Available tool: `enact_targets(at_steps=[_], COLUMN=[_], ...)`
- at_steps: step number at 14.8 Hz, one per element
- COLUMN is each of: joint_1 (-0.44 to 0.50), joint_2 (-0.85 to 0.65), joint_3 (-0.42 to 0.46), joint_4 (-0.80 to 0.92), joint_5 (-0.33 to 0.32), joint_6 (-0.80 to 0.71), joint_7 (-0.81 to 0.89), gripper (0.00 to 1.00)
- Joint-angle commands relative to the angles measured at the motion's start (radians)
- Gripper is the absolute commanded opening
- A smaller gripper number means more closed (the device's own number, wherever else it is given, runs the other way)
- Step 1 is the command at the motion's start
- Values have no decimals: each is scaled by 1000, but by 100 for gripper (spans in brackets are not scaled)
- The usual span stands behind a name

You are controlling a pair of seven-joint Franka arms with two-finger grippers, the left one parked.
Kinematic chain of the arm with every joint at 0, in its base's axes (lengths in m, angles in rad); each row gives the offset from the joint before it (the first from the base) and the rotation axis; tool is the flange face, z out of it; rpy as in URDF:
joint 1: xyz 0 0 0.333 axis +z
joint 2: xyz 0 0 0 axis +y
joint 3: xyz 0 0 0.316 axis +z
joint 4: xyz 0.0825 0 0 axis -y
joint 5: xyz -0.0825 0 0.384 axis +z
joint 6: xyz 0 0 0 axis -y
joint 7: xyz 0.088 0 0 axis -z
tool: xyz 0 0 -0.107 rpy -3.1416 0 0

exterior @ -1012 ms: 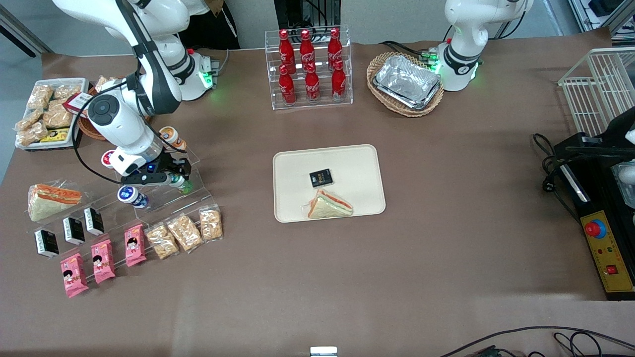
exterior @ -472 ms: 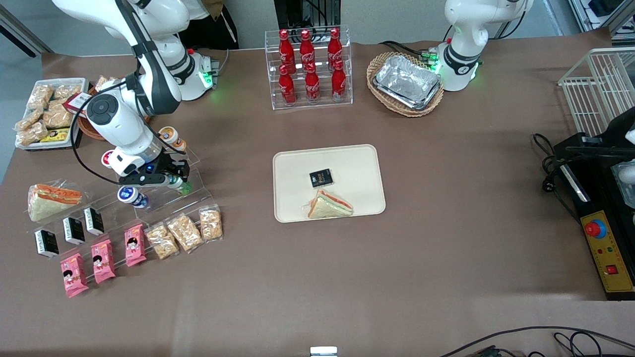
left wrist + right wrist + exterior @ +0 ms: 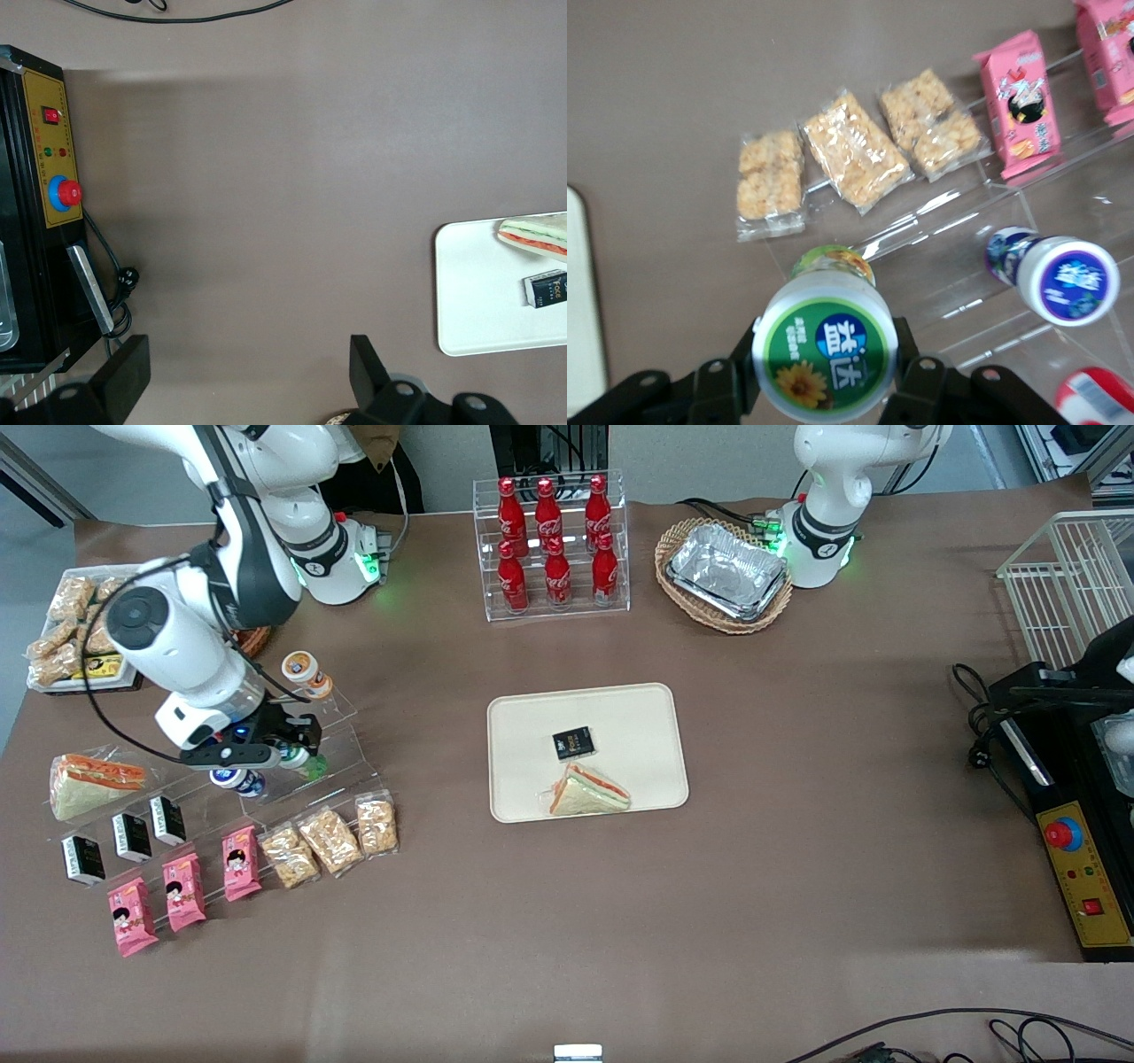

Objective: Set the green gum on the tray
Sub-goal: 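Close the right gripper on the green-labelled bottle, then lift the bottle off the rack and carry it over the cream tray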

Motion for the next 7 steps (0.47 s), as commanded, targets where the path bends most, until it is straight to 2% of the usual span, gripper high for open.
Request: enact_targets(at_steps=[1,7], joint_1=[7,27], joint_2=[8,19], joint_3=[-2,-2], joint_4=[202,494], joint_5=[13,19], joint_6=[-224,-565], joint_7=[7,8], gripper=[50,50])
